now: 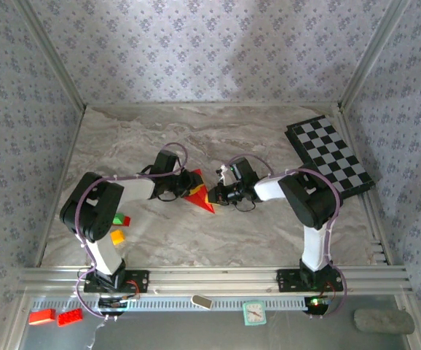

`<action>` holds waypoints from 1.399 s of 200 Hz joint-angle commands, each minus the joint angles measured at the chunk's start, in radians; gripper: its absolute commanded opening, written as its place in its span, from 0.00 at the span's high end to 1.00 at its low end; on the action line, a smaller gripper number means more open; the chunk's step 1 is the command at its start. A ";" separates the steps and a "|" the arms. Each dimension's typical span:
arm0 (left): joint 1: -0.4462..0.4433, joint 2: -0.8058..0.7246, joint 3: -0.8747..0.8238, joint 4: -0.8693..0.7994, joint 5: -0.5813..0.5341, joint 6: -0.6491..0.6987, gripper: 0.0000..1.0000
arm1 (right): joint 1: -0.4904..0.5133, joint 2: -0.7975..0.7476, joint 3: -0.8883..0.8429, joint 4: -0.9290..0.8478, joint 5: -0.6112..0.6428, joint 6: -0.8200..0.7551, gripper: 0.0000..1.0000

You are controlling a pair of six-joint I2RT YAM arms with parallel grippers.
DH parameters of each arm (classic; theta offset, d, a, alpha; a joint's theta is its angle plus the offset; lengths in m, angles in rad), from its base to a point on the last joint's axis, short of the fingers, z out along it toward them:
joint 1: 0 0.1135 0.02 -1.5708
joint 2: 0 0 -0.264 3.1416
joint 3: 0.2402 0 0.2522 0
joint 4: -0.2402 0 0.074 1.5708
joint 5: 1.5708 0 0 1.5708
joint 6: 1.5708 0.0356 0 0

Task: Fold a paper plane with a square sheet of paper (pick it up from the middle)
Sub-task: Fourth fold the wing at the center of the table.

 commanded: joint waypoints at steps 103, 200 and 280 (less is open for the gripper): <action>-0.001 0.004 0.000 0.043 0.033 0.005 0.73 | -0.032 0.060 -0.024 -0.091 0.055 0.023 0.90; -0.004 0.051 0.039 0.022 0.028 0.008 0.74 | -0.034 0.061 -0.020 -0.118 0.068 0.016 0.87; -0.004 0.067 0.051 0.021 0.028 0.013 0.74 | -0.036 0.035 -0.017 -0.146 0.059 0.016 0.87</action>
